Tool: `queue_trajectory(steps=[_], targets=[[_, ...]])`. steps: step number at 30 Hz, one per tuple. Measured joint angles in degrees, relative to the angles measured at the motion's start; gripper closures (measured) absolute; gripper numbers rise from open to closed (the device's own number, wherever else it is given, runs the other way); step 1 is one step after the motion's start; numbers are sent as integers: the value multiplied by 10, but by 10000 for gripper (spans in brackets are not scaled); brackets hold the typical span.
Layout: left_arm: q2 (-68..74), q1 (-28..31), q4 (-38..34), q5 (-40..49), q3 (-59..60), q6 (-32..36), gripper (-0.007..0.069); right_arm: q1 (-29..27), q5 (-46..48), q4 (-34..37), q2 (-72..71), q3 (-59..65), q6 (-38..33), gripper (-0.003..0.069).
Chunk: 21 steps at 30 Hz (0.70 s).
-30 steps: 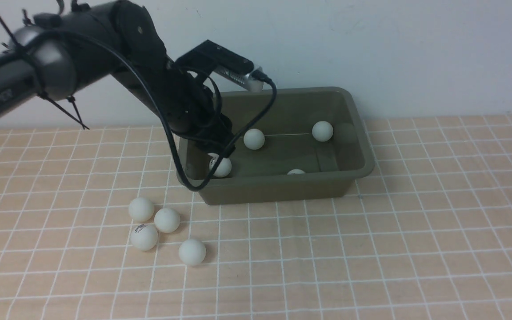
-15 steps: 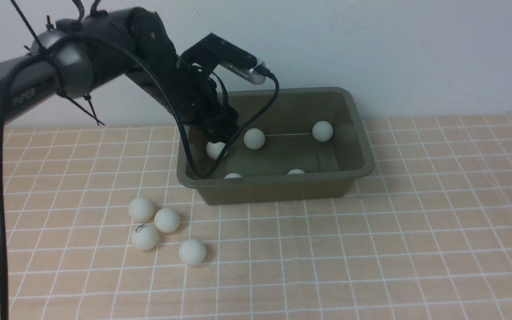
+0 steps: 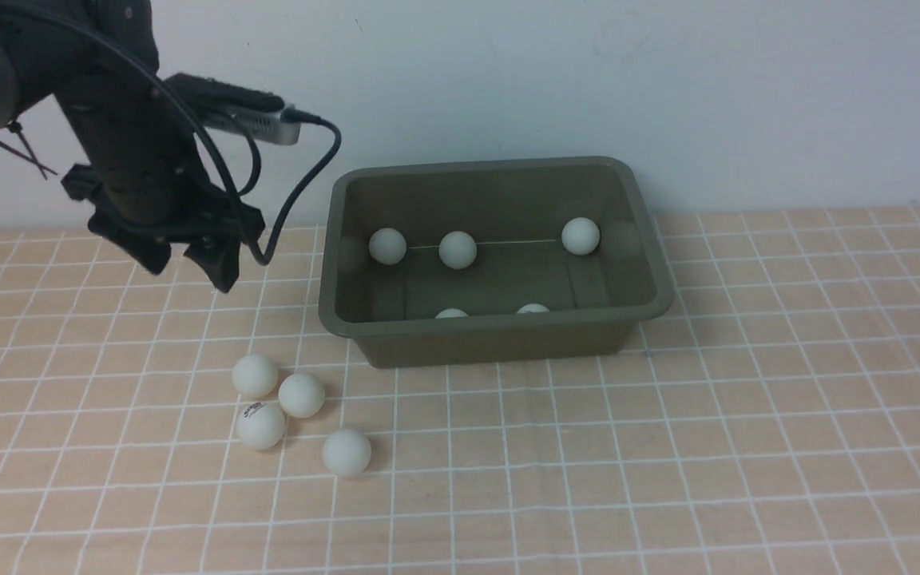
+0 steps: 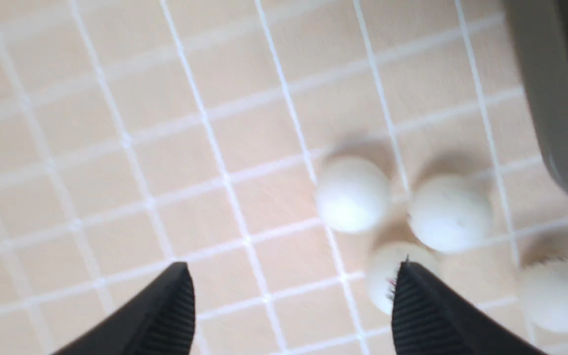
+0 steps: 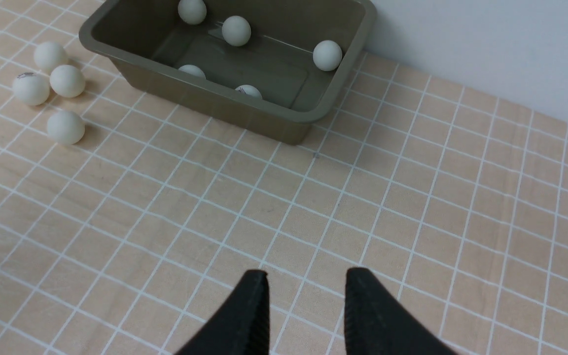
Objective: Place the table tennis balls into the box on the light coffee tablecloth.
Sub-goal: 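Reach for and grasp a ping pong ball on the table beside the basket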
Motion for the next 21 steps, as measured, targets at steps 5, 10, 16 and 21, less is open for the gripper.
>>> queue_trajectory(steps=[5, 10, 16, 21], targets=[[15, 0, -32, -47, 37, 7, 178, 0, 0, 0, 0, 0, 0, 448], [45, -1, -36, -63, 41, 8, 178, 0, 0, 2, 0, 0, 0, 448], [77, -1, -36, -81, 42, 8, 178, 0, 1, 8, 0, 0, -1, 448], [94, -1, -40, -90, 44, 8, 178, 0, 1, 16, 0, 0, -1, 448]])
